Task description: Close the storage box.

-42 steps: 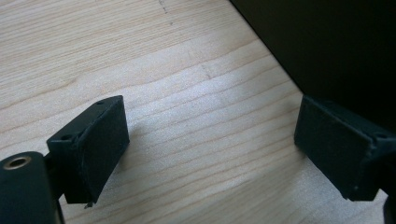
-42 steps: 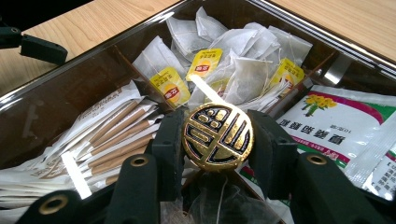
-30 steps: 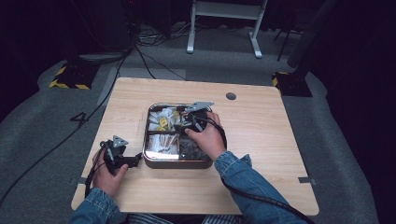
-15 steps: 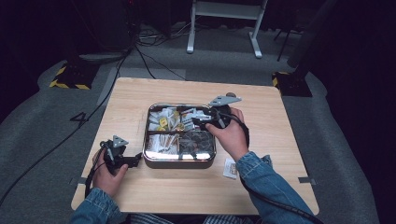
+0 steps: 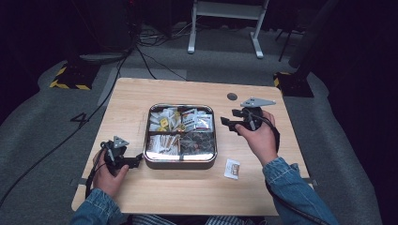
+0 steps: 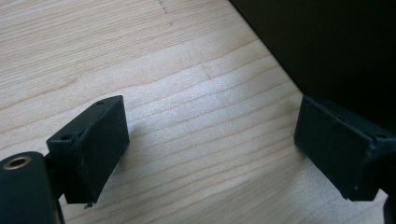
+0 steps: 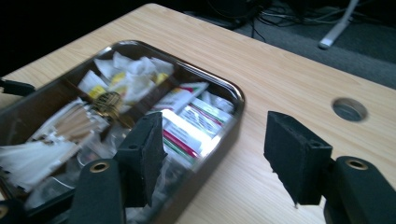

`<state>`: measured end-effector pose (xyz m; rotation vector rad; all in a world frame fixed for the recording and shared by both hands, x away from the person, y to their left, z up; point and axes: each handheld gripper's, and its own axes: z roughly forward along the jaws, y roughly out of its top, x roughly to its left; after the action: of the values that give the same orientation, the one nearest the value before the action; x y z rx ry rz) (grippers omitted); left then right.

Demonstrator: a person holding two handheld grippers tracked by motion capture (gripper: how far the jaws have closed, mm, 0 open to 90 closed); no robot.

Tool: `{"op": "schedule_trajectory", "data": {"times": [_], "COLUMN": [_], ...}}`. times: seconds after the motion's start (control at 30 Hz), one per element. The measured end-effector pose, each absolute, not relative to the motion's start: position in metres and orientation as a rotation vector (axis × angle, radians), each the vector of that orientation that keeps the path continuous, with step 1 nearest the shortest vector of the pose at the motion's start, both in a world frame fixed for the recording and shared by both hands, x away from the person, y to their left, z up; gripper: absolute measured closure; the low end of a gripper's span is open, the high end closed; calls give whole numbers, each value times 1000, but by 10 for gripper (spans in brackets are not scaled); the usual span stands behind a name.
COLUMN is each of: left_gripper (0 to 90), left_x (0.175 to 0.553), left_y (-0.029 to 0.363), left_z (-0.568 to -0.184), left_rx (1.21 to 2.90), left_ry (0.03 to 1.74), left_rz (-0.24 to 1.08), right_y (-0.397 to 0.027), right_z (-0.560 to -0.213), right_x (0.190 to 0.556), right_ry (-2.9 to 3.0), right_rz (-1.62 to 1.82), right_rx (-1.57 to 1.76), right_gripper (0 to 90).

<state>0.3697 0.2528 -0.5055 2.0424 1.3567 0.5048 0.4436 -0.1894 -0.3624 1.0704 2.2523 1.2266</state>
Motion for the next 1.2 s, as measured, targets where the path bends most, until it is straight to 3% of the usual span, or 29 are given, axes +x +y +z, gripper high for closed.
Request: {"op": "schedule_trajectory", "data": {"times": [0.67, 1.2], "left_gripper": [103, 103], "left_x": [370, 370], "left_y": [253, 253], "left_z": [-505, -505], "left_rx": [2041, 2042], "left_ry": [1357, 1357], "left_rz": [505, 505], "right_y": [-269, -315], "right_z": [-383, -426], "right_x": [426, 409], "right_ry": [2167, 2131], "right_rz": [1124, 1046], "right_rx": [1258, 1412], "right_gripper": [379, 368]}}
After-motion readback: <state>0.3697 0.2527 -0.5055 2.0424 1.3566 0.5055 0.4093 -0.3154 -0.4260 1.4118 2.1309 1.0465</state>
